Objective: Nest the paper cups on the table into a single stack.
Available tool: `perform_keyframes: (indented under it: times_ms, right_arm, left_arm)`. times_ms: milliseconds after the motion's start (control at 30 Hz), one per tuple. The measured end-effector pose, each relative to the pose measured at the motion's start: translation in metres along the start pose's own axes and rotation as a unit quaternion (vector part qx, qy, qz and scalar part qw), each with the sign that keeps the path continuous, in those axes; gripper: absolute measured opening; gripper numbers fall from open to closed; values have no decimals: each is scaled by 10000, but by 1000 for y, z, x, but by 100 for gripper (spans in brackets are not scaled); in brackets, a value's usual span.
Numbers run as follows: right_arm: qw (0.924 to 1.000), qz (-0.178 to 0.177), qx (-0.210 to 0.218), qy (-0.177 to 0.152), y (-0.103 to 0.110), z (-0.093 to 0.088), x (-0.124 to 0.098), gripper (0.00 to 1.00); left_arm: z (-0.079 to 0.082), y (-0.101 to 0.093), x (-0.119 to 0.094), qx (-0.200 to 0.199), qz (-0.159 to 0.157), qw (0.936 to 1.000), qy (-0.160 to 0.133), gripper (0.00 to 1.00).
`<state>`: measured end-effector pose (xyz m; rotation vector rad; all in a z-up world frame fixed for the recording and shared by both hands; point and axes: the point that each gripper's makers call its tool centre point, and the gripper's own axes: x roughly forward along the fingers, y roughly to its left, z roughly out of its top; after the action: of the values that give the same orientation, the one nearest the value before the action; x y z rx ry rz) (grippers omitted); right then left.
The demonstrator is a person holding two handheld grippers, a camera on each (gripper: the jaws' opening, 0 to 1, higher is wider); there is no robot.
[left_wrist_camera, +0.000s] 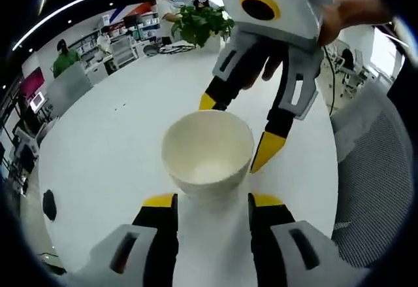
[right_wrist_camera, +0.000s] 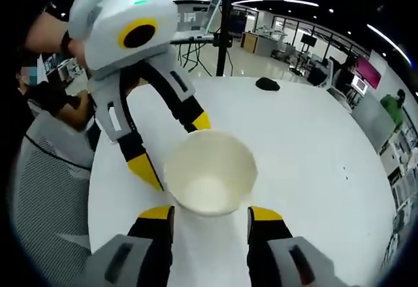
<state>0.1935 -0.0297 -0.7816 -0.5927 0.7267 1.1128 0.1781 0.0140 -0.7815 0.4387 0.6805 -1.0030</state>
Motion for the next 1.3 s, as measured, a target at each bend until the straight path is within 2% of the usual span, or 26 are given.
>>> perform_keyframes:
  times_ms: [100,233,367,667,733,800,867,1067,1233,1300]
  right_arm:
    - [9994,-57,302,-144,-3,-4,-5,45]
    - [9993,-184,326,-4,-2,-19,-15,48]
    - [9981,-248,557,-48,-2,-34,-28,49]
    - [9953,-390,882,40,7,-68,-53,54]
    - [9950,-417,908,53,8,-74,-53,55]
    - [9943,-453,960,60,12,-78,-64,55]
    - [9929,-490,1080,45,16,-82,-71,56]
    - [9837,-624,1665,-280,17,-93,-83,56]
    - [9733,-706,2096,-611,19,-96,-99,57]
    - [9679,-768,2282,-719,16,-104,-104,59]
  left_arm:
    - [-12,-1,-4,-179,63,9998,11,43]
    - [-28,-2,-16,-510,247,9984,-25,43]
    - [-43,-5,-30,-825,425,9957,-83,45]
    - [-63,-21,-49,-1327,660,9888,-195,50]
    - [-65,-27,-51,-1443,685,9869,-222,50]
    - [-61,-32,-55,-1624,727,9834,-348,51]
    - [-61,-36,-57,-1634,761,9829,-373,51]
    - [-65,-43,-62,-1747,915,9796,-371,55]
    - [-72,-46,-68,-1958,1082,9737,-427,58]
    - [-75,-48,-69,-2069,1133,9707,-451,58]
